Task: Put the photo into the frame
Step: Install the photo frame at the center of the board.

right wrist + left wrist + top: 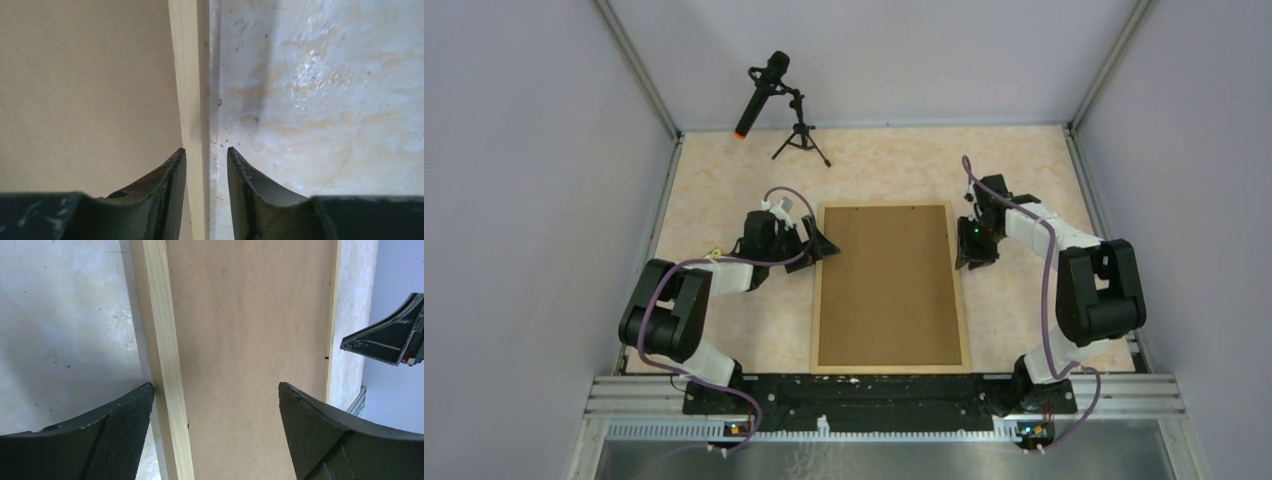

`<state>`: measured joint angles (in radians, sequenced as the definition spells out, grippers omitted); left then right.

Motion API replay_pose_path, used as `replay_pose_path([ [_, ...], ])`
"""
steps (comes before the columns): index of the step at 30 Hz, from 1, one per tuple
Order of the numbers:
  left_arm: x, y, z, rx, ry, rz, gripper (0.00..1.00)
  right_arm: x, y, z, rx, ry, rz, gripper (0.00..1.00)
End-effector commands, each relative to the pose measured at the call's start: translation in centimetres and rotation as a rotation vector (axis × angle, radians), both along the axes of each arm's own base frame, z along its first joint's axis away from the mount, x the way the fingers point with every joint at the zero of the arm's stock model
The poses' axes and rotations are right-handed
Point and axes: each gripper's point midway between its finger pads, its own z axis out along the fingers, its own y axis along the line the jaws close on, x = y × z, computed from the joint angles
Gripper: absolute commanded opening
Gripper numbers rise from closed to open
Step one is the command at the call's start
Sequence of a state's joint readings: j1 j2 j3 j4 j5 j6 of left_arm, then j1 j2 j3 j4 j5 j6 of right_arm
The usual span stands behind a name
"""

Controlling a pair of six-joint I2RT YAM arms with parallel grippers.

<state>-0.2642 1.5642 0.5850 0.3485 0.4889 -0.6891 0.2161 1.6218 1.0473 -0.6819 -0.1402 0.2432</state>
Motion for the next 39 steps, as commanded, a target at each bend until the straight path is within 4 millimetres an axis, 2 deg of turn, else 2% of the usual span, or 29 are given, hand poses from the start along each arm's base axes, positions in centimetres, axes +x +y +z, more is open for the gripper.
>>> replay_pose_path([
  [1,-2.8,0.1,-2.6,0.024,0.124,-0.018,0.98,-0.6,0.6,-0.5,0.007,0.009,0.038,0.34],
  [16,-2.8,0.1,-2.6,0.023,0.123,-0.018,0.98,-2.8,0.5,-1.9,-0.022,0.055,0.051,0.28],
  [24,-2.8,0.1,-2.7,0.023,0.125,-0.017,0.98,-2.8,0.7,-2.3,-0.019,0.062,0.051,0.27],
  [39,-2.8,0.1,-2.6,0.023,0.125,-0.015,0.98,-4.2,1.2,-3.9,-0.014,0.105,0.051,0.26],
])
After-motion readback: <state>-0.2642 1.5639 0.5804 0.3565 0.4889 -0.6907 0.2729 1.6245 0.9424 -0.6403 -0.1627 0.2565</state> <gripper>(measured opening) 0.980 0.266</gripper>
